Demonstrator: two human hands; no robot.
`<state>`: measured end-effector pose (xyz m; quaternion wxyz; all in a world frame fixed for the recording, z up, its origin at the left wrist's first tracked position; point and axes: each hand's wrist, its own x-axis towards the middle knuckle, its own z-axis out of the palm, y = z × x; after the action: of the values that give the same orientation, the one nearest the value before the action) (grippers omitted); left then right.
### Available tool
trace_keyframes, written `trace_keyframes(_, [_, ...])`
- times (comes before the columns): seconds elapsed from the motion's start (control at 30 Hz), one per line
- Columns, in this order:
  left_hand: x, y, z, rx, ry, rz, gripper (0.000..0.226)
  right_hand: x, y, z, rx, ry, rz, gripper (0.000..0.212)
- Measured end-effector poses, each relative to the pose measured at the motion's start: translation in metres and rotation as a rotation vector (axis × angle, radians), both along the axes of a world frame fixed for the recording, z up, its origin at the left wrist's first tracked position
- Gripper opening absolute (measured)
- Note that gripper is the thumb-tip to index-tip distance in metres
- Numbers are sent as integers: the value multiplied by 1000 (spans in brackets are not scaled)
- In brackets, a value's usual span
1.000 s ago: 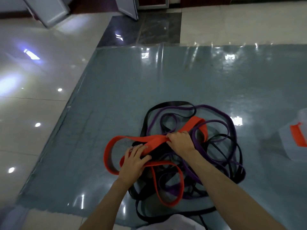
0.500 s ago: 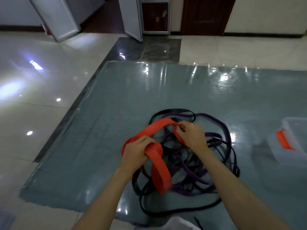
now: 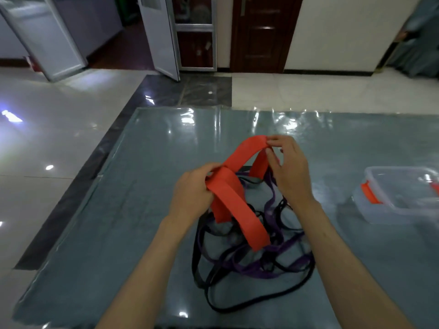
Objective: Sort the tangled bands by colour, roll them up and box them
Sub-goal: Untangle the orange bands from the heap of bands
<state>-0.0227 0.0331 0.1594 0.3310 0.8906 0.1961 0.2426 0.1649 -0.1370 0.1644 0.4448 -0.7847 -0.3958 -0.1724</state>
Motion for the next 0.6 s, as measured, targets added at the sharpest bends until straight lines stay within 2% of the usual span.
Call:
trace_keyframes(0.07, [-3,-6,7,13,-36,-40,56,-3,-7,9,-21,59,-20,25])
trace_keyframes(0.17, [-10,-7,10,60,-55,-100,52,0,-22,15,-56,112,-88,16])
trace_keyframes(0.27, [-16,2,7,83,43,-229,47,8,-38,13,-197,151,-124,11])
trace_keyframes(0.4, [-21,7,1,417,390,-315,44,13,-57,1,-486,272,-14,41])
trace_keyframes(0.5, [-23,4,-4,368,640,-372,37,5,-63,-21,-580,414,24,46])
trace_keyframes(0.6, [-24,7,-7,282,809,-456,43,-4,-64,-43,-530,581,13,46])
